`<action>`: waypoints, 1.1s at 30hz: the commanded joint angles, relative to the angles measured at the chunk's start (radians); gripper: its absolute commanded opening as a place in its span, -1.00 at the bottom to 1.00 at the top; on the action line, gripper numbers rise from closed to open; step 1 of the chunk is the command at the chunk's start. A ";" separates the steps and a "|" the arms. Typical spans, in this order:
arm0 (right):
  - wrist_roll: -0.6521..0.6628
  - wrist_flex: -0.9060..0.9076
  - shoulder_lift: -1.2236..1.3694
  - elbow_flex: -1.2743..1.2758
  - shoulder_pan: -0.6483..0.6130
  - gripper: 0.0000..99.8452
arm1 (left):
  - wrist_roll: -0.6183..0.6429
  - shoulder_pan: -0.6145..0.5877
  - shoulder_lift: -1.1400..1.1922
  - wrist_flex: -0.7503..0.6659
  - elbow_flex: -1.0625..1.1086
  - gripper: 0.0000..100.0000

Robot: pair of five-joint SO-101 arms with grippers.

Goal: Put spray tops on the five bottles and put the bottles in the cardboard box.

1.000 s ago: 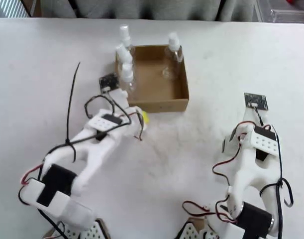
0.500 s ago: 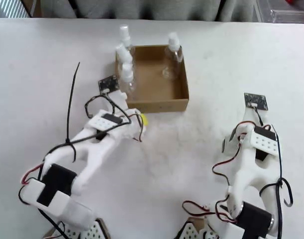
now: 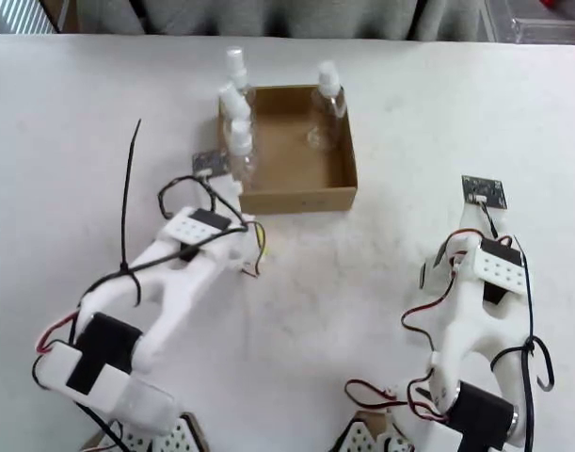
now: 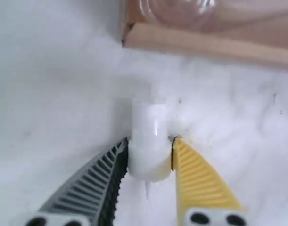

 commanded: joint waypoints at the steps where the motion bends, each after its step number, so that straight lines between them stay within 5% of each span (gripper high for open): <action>1: 0.009 -0.018 -0.024 0.005 -0.008 -0.97 | -0.075 -0.031 -0.099 0.091 -0.014 -0.67; 13: 0.009 -0.016 -0.024 0.005 -0.005 -0.97 | -0.127 -0.105 -0.323 0.028 0.127 -0.66; 33: 0.009 -0.016 -0.024 0.005 -0.008 -0.97 | -0.074 -0.081 -0.153 -0.031 0.043 -0.66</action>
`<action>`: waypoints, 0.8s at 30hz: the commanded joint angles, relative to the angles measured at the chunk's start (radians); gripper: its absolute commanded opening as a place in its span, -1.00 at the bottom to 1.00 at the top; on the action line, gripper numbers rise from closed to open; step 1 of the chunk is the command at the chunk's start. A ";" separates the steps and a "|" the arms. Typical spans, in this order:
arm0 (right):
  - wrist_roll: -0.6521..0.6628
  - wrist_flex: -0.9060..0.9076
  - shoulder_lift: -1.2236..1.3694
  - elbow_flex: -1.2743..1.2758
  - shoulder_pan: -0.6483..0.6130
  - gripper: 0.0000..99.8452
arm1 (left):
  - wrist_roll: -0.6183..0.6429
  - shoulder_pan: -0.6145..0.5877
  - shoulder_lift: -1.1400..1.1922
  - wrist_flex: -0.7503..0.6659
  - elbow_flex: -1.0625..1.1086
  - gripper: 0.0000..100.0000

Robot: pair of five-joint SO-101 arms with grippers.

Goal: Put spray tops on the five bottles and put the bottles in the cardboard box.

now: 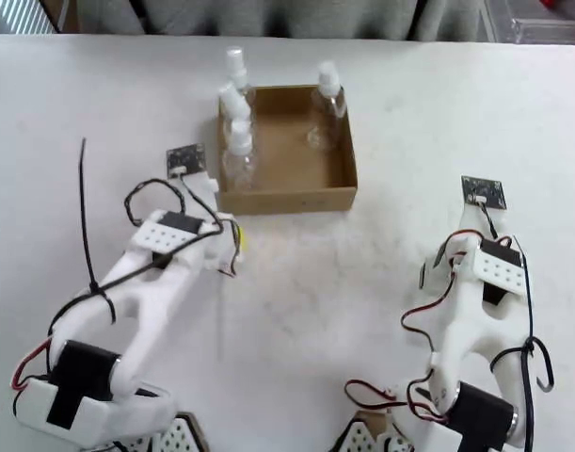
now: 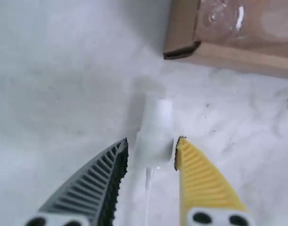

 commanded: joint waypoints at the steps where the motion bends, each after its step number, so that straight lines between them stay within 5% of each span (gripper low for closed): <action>1: 0.009 -0.013 -0.024 0.002 -0.008 -0.97 | 0.021 0.013 -0.004 -0.040 -0.048 -0.66; 24: 0.009 -0.012 -0.024 0.002 -0.007 -0.97 | 0.018 0.013 0.134 -0.003 -0.135 -0.67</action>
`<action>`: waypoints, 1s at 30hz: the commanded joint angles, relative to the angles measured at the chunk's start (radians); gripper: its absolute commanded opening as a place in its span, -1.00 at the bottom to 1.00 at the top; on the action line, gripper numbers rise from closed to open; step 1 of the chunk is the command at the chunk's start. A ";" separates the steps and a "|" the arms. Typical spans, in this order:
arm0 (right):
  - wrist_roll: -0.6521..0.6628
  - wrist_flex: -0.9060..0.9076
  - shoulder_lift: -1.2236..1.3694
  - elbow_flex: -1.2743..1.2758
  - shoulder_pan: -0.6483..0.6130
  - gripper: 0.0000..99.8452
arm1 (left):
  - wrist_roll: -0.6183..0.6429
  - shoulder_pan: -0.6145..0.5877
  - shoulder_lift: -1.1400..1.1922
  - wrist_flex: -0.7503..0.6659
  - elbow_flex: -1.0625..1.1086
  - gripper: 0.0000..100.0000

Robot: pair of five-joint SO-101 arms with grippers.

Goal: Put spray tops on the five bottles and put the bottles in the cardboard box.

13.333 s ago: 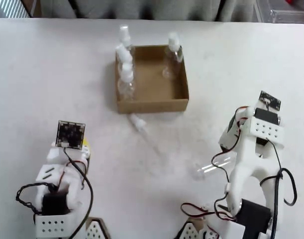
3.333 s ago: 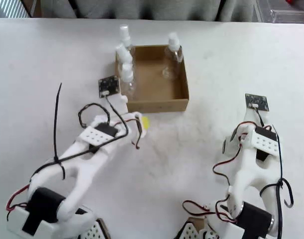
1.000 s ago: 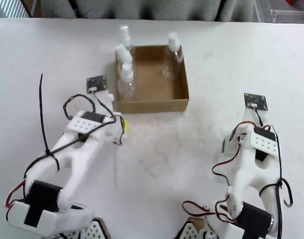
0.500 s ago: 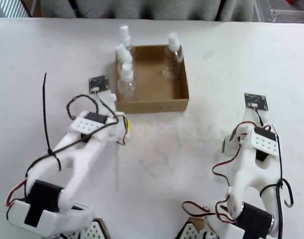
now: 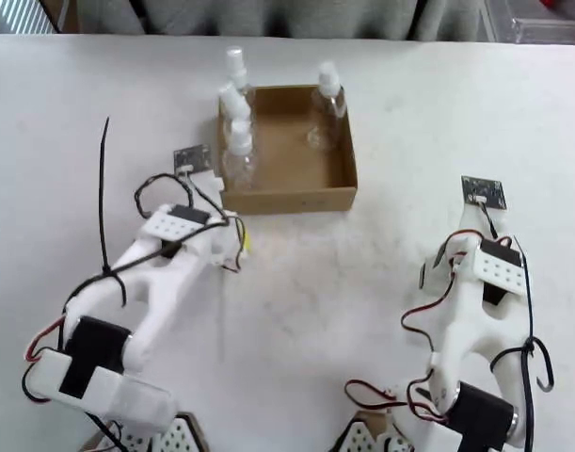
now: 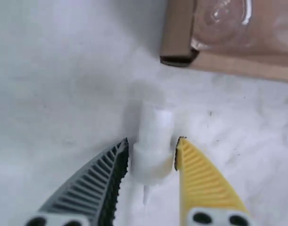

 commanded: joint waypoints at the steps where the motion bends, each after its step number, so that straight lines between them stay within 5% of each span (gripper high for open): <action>1: 0.009 -0.012 -0.024 0.002 -0.007 -0.97 | 0.009 0.015 -0.001 0.009 -0.055 -0.67; 6: 0.009 -0.013 -0.024 0.002 -0.007 -0.97 | 0.008 0.013 -0.004 0.015 -0.054 -0.98; 16: 0.009 0.082 -0.065 -0.095 -0.012 -0.97 | -0.040 0.012 -0.027 0.071 -0.054 -0.96; 24: 0.008 0.162 -0.097 -0.215 -0.101 -0.96 | -0.123 -0.054 -0.363 0.012 0.138 -0.96; 30: 0.005 0.012 -0.143 -0.229 -0.151 -0.97 | -0.121 -0.058 -0.648 -0.043 0.301 -0.96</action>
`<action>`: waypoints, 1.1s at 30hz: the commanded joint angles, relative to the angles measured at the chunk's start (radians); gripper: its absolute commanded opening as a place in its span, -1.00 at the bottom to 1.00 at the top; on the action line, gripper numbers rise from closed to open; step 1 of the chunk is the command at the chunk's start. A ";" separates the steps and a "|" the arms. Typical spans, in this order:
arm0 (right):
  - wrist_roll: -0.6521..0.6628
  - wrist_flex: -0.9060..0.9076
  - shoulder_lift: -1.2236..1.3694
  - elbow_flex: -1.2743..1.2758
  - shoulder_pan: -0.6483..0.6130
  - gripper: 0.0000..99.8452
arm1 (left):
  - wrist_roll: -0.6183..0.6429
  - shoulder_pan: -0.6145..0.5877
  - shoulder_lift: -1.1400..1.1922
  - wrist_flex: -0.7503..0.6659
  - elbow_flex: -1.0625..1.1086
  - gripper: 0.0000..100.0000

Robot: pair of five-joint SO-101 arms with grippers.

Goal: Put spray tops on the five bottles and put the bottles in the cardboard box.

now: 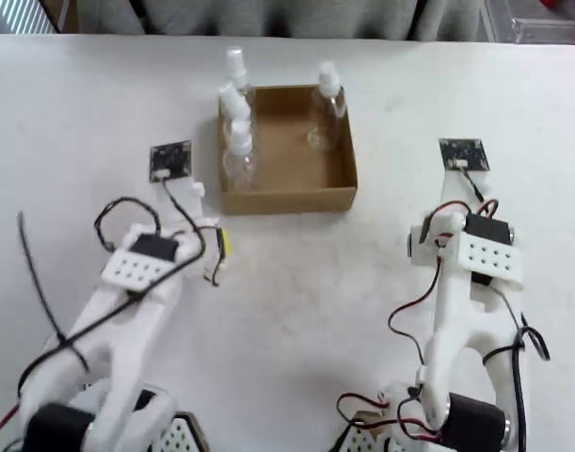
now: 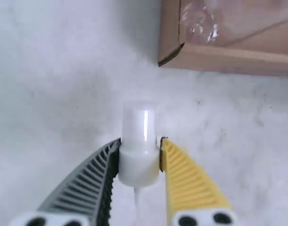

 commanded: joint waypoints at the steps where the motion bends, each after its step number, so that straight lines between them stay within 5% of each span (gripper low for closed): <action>1: 0.005 -0.105 -0.088 -0.054 -0.015 -0.97 | -0.006 -0.013 -0.188 -0.034 0.048 -0.96; 9: -0.005 -0.300 -0.294 -0.046 -0.016 -0.97 | -0.005 -0.015 -0.314 -0.048 0.107 -0.96; 19: -0.107 -0.314 -0.501 0.011 -0.081 -0.97 | -0.005 -0.015 -0.318 -0.081 0.123 -0.96; 27: -0.321 -0.591 -0.805 0.278 -0.114 -0.97 | -0.009 -0.015 -0.318 -0.080 0.123 -0.96; 33: -0.348 -0.740 -0.954 0.460 -0.117 -0.97 | -0.011 -0.015 -0.320 -0.075 0.123 -0.96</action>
